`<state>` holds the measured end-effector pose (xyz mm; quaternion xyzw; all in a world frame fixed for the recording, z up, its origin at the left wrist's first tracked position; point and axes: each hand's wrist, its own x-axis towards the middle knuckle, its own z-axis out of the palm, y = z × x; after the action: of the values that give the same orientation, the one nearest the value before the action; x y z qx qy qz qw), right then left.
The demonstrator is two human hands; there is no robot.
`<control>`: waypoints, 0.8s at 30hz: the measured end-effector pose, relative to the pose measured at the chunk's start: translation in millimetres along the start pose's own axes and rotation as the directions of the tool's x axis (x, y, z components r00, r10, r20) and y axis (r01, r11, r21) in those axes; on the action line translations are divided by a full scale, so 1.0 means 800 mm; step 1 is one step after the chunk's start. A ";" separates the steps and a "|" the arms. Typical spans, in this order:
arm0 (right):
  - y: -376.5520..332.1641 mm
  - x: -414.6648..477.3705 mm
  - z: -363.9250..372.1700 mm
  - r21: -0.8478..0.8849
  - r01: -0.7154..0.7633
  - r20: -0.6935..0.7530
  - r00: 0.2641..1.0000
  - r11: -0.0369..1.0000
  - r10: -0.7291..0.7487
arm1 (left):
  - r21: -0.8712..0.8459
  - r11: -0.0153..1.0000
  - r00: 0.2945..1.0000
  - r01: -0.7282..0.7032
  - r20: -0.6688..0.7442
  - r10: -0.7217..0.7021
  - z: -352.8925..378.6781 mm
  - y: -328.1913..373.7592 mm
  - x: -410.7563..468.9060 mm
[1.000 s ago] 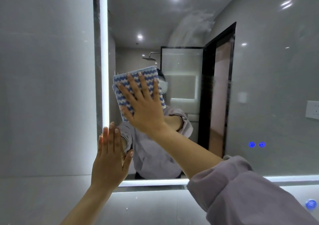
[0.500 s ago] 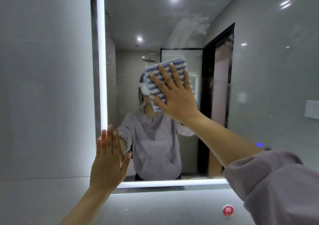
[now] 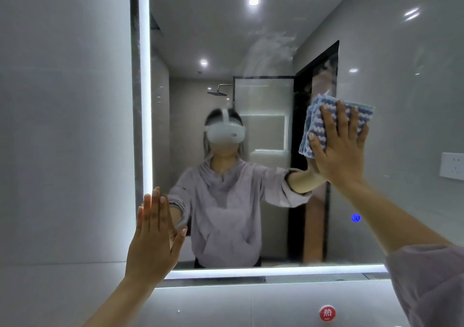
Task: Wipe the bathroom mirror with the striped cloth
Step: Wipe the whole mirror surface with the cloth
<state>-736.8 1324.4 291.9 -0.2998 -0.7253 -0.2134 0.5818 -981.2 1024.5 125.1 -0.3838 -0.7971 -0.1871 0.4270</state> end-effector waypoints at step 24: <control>0.001 -0.002 -0.001 0.027 -0.022 0.000 1.000 0.999 0.022 | -0.023 0.996 0.981 0.082 -0.173 -0.085 -0.043 0.006 0.083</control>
<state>-735.4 1324.3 290.7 -0.2999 -0.7246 -0.1970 0.5884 -981.7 1036.2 199.2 -0.3355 -0.7708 -0.2440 0.4835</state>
